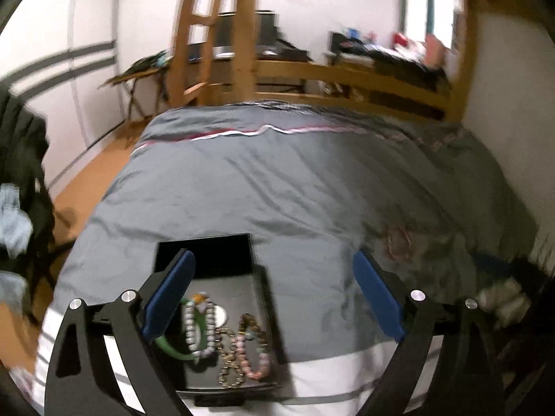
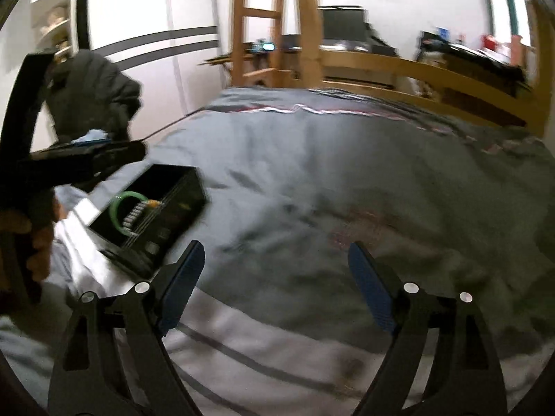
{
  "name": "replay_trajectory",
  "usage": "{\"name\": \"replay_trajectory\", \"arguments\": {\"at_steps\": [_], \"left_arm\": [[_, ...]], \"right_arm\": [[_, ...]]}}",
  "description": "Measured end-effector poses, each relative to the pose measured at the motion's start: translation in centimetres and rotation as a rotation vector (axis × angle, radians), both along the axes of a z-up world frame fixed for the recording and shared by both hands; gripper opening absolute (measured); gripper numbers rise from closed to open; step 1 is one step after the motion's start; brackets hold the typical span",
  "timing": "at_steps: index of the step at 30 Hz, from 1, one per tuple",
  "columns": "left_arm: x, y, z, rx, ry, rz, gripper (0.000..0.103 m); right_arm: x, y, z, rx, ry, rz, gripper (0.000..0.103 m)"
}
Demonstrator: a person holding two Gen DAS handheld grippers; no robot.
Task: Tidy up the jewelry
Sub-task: 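Grasp the pink beaded bracelet with the left tool while the right tool reaches the dark ring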
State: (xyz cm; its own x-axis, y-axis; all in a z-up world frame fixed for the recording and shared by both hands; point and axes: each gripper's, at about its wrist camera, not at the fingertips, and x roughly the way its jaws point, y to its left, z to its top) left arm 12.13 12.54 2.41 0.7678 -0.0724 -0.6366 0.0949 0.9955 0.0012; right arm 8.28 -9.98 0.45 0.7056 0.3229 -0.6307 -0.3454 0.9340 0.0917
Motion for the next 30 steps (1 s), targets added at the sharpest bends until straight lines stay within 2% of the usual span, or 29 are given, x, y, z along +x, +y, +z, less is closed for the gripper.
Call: {"name": "replay_trajectory", "arguments": {"at_steps": [2, 4, 7, 9, 13, 15, 18, 22, 30], "left_arm": [[0.0, -2.1, -0.3, 0.058, 0.011, -0.026, 0.091], [0.2, -4.1, -0.6, 0.079, 0.024, -0.052, 0.091], [0.3, -6.3, -0.6, 0.053, 0.031, -0.081, 0.091], [0.5, -7.8, -0.6, 0.015, 0.026, -0.095, 0.091], [1.6, -10.5, -1.5, -0.031, 0.025, -0.134, 0.091], [2.8, -12.0, -2.9, -0.015, 0.039, -0.158, 0.091], [4.7, -14.2, -5.2, 0.024, 0.072, -0.197, 0.091], [6.9, -16.6, -7.4, 0.017, 0.097, -0.267, 0.091], [11.1, -20.4, -12.2, 0.066, 0.091, -0.338, 0.091]], "right_arm": [[-0.6, -2.4, 0.0, -0.009, 0.002, -0.04, 0.084], [-1.5, -4.5, 0.0, -0.018, 0.002, -0.066, 0.084], [-2.7, -7.1, -0.5, -0.02, 0.017, -0.085, 0.083], [-3.0, -7.9, -0.6, -0.016, 0.02, -0.079, 0.075], [-3.0, -8.3, -1.4, -0.011, 0.052, -0.039, 0.059], [-2.8, -8.4, -2.3, 0.001, 0.092, -0.012, 0.047], [-2.5, -8.1, -4.2, 0.0, 0.147, 0.009, 0.045], [-1.7, -7.6, -6.4, 0.008, 0.197, 0.023, 0.044], [1.0, -6.8, -10.7, 0.009, 0.328, 0.027, 0.028]]}}
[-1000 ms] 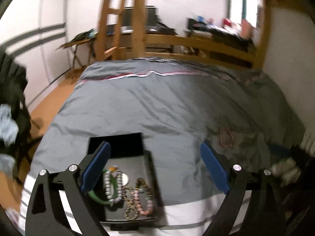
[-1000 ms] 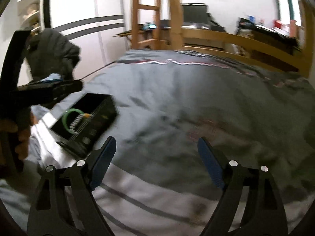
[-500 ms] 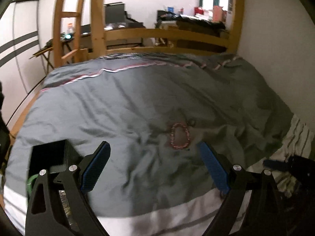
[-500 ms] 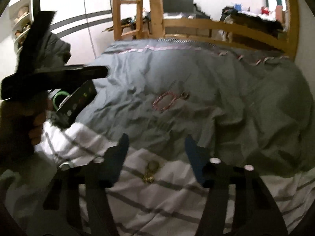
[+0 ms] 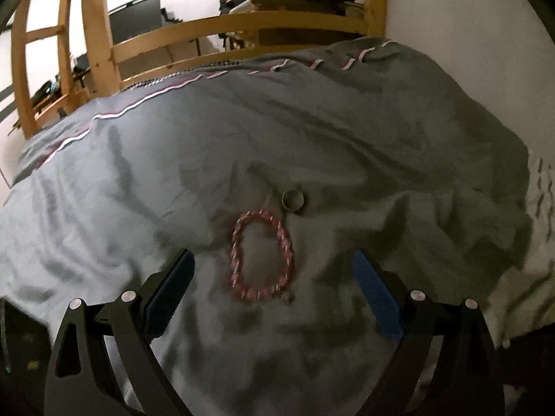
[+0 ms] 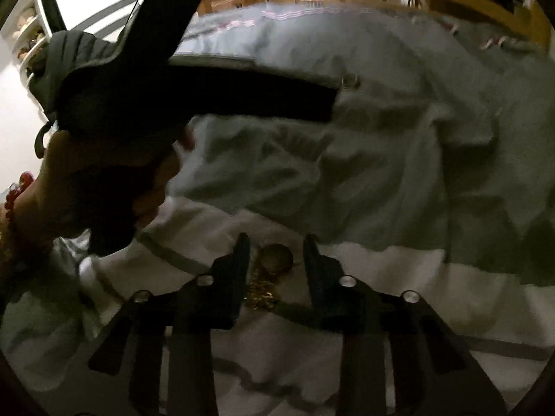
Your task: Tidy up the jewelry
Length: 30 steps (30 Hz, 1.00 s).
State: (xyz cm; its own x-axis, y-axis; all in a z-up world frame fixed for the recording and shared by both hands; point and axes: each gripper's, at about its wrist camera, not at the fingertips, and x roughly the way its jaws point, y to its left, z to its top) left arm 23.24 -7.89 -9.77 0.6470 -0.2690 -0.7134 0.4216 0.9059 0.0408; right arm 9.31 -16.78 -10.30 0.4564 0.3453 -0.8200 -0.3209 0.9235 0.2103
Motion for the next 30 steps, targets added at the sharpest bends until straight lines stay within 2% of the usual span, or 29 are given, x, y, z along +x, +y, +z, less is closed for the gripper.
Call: {"name": "replay_trajectory", "arguments": {"at_steps": [1, 2, 3, 4, 6, 8, 11, 14, 20, 30], "left_arm": [[0.9, -0.3, -0.9, 0.007, 0.026, -0.003, 0.09], [1.5, -0.4, -1.5, 0.003, 0.052, 0.0, 0.079], [2.2, -0.4, -2.4, -0.016, 0.104, -0.001, 0.073], [2.6, -0.2, -3.0, -0.029, 0.134, 0.003, 0.071], [2.8, 0.0, -2.8, -0.04, 0.134, 0.002, 0.06], [3.0, 0.2, -2.4, -0.056, 0.149, -0.005, 0.037], [3.2, 0.8, -2.0, -0.091, 0.186, -0.008, 0.021], [2.9, 0.8, -1.6, -0.099, 0.2, -0.009, 0.012], [2.7, 1.5, -0.7, -0.131, 0.206, 0.013, 0.007], [1.9, 2.9, 1.4, -0.177, 0.172, 0.042, 0.007]], "right_arm": [[0.3, 0.1, -0.4, 0.0, 0.015, 0.001, 0.026], [0.4, 0.1, -0.6, 0.0, 0.021, 0.002, 0.023], [0.6, 0.0, -0.7, 0.002, 0.025, -0.001, 0.021], [0.7, -0.2, -0.8, 0.01, 0.028, -0.008, 0.021], [1.0, -0.8, -0.7, 0.037, 0.031, -0.025, 0.021], [1.2, -1.3, -0.5, 0.062, 0.029, -0.042, 0.021], [1.4, -2.2, 0.2, 0.113, 0.01, -0.071, 0.021], [1.2, -3.1, 1.1, 0.161, -0.017, -0.1, 0.021], [0.8, -3.7, 2.0, 0.177, -0.045, -0.126, 0.021], [0.3, -5.0, 2.2, 0.191, -0.068, -0.17, 0.021]]}}
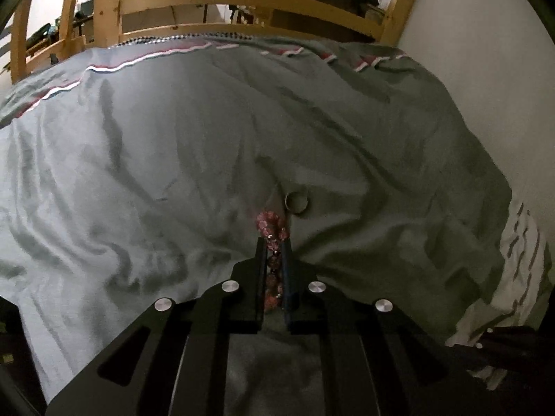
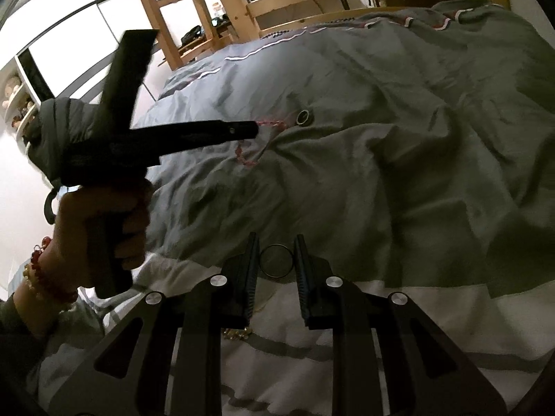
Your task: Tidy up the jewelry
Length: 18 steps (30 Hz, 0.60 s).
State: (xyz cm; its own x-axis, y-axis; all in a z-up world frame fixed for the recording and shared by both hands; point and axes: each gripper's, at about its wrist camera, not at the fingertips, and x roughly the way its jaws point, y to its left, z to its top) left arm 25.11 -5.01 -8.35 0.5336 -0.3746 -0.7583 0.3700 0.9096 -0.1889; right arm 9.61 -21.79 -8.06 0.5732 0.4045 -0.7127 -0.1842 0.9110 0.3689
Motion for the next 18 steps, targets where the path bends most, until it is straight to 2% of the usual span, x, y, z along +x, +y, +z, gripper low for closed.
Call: {"name": "replay_trajectory", "arguments": {"at_steps": [7, 18], "left_arm": [[-0.5, 0.9, 2.0, -0.022, -0.019, 0.024, 0.007], [-3.8, 2.9, 5.9, -0.017, -0.074, 0.044, 0.007]], "right_arm": [[-0.1, -0.5, 0.7, 0.005, -0.038, -0.028, 0.021], [-1.0, -0.6, 2.9, -0.043, -0.118, -0.039, 0.021]]}}
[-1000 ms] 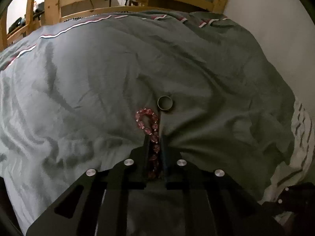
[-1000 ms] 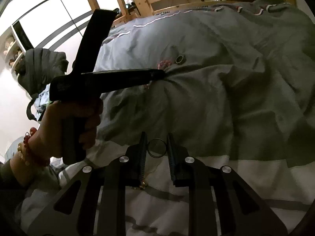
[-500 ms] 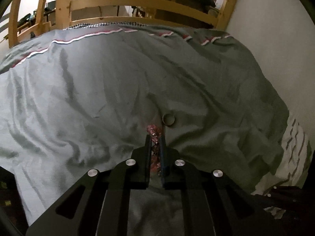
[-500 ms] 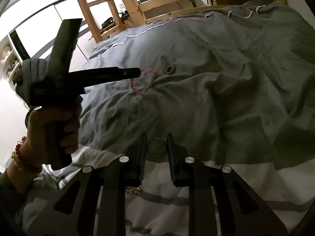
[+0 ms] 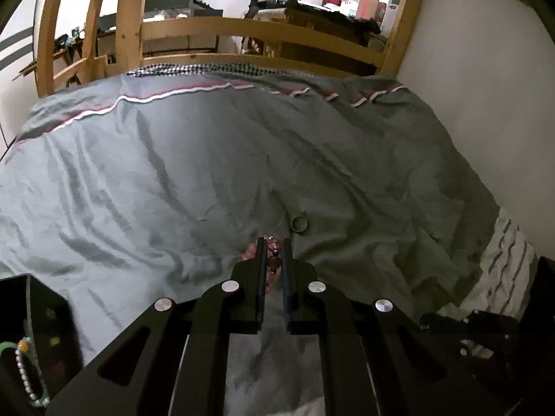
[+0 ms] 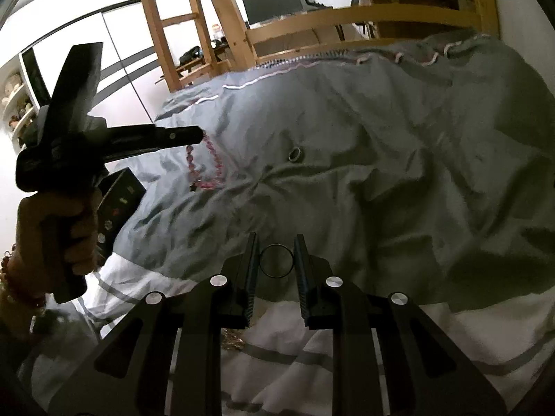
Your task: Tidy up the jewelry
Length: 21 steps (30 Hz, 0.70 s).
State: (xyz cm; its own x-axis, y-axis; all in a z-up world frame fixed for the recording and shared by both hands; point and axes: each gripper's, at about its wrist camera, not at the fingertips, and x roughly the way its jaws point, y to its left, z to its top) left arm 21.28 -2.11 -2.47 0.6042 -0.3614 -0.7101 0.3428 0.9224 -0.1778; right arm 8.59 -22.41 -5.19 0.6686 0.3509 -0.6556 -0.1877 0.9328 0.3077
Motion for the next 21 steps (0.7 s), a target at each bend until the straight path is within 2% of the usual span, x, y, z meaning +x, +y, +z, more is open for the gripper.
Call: {"name": "replay_trajectory", "arguments": {"at_steps": [7, 11, 21], "left_arm": [[-3.1, 1.6, 3.5, 0.034, -0.044, 0.008, 0.007], [-5.1, 3.7, 5.4, 0.034, -0.065, 0.045, 0.007], [-7.9, 10.3, 7.1, 0.04, -0.078, 0.157, 0.007]], "right_arm": [[-0.7, 0.9, 2.4, -0.011, -0.028, 0.018, 0.021], [-1.2, 1.9, 3.8, -0.014, -0.041, 0.032, 0.021], [-2.5, 6.6, 7.6, -0.065, -0.096, 0.101, 0.021]]}}
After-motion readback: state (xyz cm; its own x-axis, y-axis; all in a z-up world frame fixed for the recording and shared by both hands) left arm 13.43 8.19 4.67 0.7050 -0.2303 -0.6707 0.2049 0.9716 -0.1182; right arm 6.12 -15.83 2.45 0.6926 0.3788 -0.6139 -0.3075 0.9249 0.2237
